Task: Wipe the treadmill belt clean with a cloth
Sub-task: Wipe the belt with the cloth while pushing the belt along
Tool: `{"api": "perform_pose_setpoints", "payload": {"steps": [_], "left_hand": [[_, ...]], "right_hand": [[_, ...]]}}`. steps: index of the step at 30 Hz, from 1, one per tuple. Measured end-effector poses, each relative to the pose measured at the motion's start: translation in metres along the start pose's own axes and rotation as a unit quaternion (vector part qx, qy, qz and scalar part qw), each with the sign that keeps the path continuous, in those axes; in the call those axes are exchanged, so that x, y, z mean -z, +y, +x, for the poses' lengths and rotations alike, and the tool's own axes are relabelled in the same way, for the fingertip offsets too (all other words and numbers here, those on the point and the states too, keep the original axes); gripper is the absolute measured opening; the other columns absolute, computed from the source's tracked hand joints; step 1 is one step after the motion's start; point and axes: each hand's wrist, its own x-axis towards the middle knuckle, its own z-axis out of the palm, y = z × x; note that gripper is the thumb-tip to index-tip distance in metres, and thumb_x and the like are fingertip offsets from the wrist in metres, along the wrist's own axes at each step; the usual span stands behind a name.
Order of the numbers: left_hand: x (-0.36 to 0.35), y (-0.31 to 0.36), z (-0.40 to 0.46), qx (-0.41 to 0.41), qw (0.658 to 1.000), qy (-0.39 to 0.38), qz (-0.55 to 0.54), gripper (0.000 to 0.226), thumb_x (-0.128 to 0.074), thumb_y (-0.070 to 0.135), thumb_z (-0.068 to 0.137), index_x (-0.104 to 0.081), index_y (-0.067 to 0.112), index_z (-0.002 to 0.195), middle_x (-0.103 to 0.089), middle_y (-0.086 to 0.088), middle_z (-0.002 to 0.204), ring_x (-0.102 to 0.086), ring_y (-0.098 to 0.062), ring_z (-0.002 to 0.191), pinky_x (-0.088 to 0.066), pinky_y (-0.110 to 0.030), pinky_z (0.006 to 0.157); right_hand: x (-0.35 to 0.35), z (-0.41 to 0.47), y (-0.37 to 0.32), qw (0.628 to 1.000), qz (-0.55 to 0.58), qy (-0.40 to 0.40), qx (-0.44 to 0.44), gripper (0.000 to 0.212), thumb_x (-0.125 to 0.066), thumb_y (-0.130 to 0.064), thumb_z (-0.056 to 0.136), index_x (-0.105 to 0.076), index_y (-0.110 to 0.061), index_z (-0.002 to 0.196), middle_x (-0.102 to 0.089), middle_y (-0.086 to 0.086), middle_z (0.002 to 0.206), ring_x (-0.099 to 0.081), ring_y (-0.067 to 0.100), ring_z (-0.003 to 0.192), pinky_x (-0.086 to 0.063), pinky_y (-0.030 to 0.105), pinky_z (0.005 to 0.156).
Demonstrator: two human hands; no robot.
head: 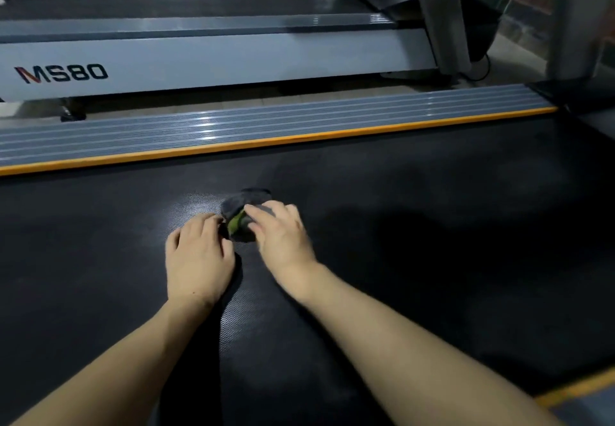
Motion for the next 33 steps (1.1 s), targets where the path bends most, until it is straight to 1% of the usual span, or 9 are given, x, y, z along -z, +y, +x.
{"api": "perform_pose_setpoints", "payload": {"steps": [4,7,10,15,19,23,26,29,33], "left_hand": [[0.0,0.002,0.002,0.001,1.0,-0.004,-0.008,0.032,-0.056,0.022,0.09,-0.061,0.022,0.122,-0.061,0.001,0.131,-0.051,-0.018,0.127,-0.029,-0.041,0.113],[0.0,0.006,0.004,-0.017,1.0,-0.012,0.011,0.022,-0.055,0.026,0.089,-0.062,0.025,0.11,-0.058,0.004,0.127,-0.048,-0.018,0.125,-0.03,-0.041,0.11],[0.0,0.008,0.004,-0.019,1.0,-0.01,0.018,0.017,-0.055,0.027,0.088,-0.062,0.027,0.103,-0.058,0.006,0.123,-0.049,-0.018,0.122,-0.029,-0.041,0.11],[-0.002,0.004,0.003,-0.014,1.0,-0.003,0.013,0.022,-0.057,0.027,0.09,-0.066,0.026,0.111,-0.06,0.004,0.129,-0.051,-0.018,0.126,-0.032,-0.042,0.109],[0.001,0.003,0.002,-0.014,1.0,-0.002,-0.004,0.022,-0.057,0.023,0.089,-0.066,0.023,0.109,-0.06,0.003,0.131,-0.05,-0.019,0.128,-0.03,-0.042,0.111],[0.0,0.005,0.002,-0.015,1.0,-0.004,-0.003,0.016,-0.057,0.025,0.089,-0.065,0.023,0.103,-0.06,0.003,0.126,-0.05,-0.02,0.124,-0.03,-0.043,0.11],[0.0,0.008,0.002,-0.021,1.0,-0.003,0.007,0.016,-0.056,0.026,0.088,-0.063,0.023,0.102,-0.059,0.002,0.121,-0.049,-0.021,0.12,-0.031,-0.043,0.107],[0.0,0.007,0.002,-0.02,1.0,-0.004,0.012,0.017,-0.055,0.026,0.089,-0.064,0.022,0.103,-0.059,0.001,0.123,-0.048,-0.022,0.121,-0.031,-0.044,0.106],[0.003,0.006,0.0,-0.034,0.999,-0.018,0.012,0.029,-0.046,0.031,0.087,-0.066,0.023,0.106,-0.06,0.001,0.122,-0.05,-0.025,0.12,-0.034,-0.046,0.103]], "right_hand": [[0.076,0.015,0.13,0.986,-0.129,0.081,-0.067,0.03,-0.067,-0.016,0.078,-0.074,-0.019,0.108,-0.07,0.012,0.098,-0.065,0.037,0.08,-0.045,0.036,0.075],[0.12,0.003,0.195,0.957,-0.196,0.101,-0.189,0.031,-0.06,-0.02,0.089,-0.07,-0.016,0.118,-0.067,0.015,0.109,-0.062,0.042,0.091,-0.037,0.037,0.081],[0.086,0.007,0.145,0.949,-0.184,0.1,-0.237,0.026,-0.066,-0.011,0.086,-0.07,-0.018,0.111,-0.066,0.015,0.106,-0.06,0.041,0.087,-0.037,0.038,0.075],[0.008,-0.01,0.005,0.997,-0.052,0.008,-0.063,0.029,-0.068,-0.019,0.088,-0.068,-0.026,0.116,-0.063,0.005,0.114,-0.053,0.032,0.093,-0.047,0.036,0.08],[0.048,-0.008,0.062,0.998,-0.07,0.002,0.008,0.033,-0.067,-0.021,0.088,-0.069,-0.024,0.122,-0.065,0.007,0.113,-0.057,0.033,0.09,-0.053,0.038,0.081],[0.116,-0.007,0.161,0.97,-0.172,0.055,-0.165,0.03,-0.059,-0.018,0.095,-0.068,-0.018,0.124,-0.066,0.016,0.114,-0.06,0.04,0.097,-0.048,0.042,0.086],[0.106,-0.009,0.146,0.943,-0.204,0.085,-0.249,0.03,-0.058,-0.02,0.096,-0.067,-0.02,0.125,-0.063,0.014,0.119,-0.054,0.04,0.098,-0.043,0.039,0.086],[0.055,-0.007,0.076,0.969,-0.144,0.092,-0.18,0.023,-0.067,-0.018,0.086,-0.072,-0.023,0.108,-0.067,0.009,0.104,-0.056,0.038,0.085,-0.044,0.039,0.077],[0.019,-0.022,0.006,0.998,-0.029,0.025,-0.04,0.028,-0.065,-0.021,0.09,-0.072,-0.023,0.117,-0.067,0.005,0.113,-0.052,0.032,0.089,-0.048,0.039,0.08]]}}
